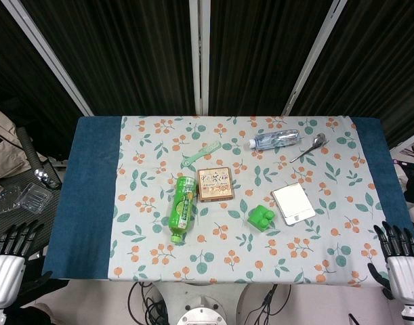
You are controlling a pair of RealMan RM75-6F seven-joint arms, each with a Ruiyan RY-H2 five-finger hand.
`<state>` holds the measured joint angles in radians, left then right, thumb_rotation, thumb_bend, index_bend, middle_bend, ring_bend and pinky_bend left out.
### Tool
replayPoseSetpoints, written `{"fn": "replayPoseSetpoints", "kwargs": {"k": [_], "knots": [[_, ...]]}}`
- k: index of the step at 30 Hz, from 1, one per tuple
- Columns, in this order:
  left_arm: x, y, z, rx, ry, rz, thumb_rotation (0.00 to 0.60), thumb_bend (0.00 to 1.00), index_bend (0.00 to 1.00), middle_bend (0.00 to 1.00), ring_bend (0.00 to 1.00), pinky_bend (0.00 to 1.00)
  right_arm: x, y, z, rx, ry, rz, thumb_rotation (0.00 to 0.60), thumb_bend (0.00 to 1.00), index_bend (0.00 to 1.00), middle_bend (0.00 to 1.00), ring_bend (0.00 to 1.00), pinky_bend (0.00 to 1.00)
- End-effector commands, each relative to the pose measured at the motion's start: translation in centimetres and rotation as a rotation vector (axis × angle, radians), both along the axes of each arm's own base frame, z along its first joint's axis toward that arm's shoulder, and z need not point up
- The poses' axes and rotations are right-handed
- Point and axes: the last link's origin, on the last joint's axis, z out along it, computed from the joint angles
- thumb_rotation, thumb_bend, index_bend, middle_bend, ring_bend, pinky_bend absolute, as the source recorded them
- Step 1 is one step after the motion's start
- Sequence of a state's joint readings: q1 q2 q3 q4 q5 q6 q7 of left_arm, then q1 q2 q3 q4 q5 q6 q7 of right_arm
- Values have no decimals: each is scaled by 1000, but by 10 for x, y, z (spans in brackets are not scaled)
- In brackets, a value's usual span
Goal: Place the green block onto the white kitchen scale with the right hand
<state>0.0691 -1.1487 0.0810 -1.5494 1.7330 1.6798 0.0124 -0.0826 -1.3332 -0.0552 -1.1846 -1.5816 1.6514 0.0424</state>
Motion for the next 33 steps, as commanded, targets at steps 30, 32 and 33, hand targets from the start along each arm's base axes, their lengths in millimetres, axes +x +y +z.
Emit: {"fn": "replayPoseSetpoints", "kwargs": {"k": [30, 32, 33], "knots": [[-2, 0, -2, -7, -7, 11, 600, 59, 43, 26, 0, 0, 89, -77, -74, 224, 56, 218, 600, 1000, 0, 264, 0, 0], [-4, 0, -2, -8, -8, 18, 600, 59, 43, 26, 0, 0, 88, -81, -83, 252, 48, 208, 600, 1000, 0, 263, 0, 0], [-5, 1, -2, -7, -10, 19, 600, 59, 43, 26, 0, 0, 87, -83, -86, 262, 44, 202, 600, 1000, 0, 263, 0, 0]]}}
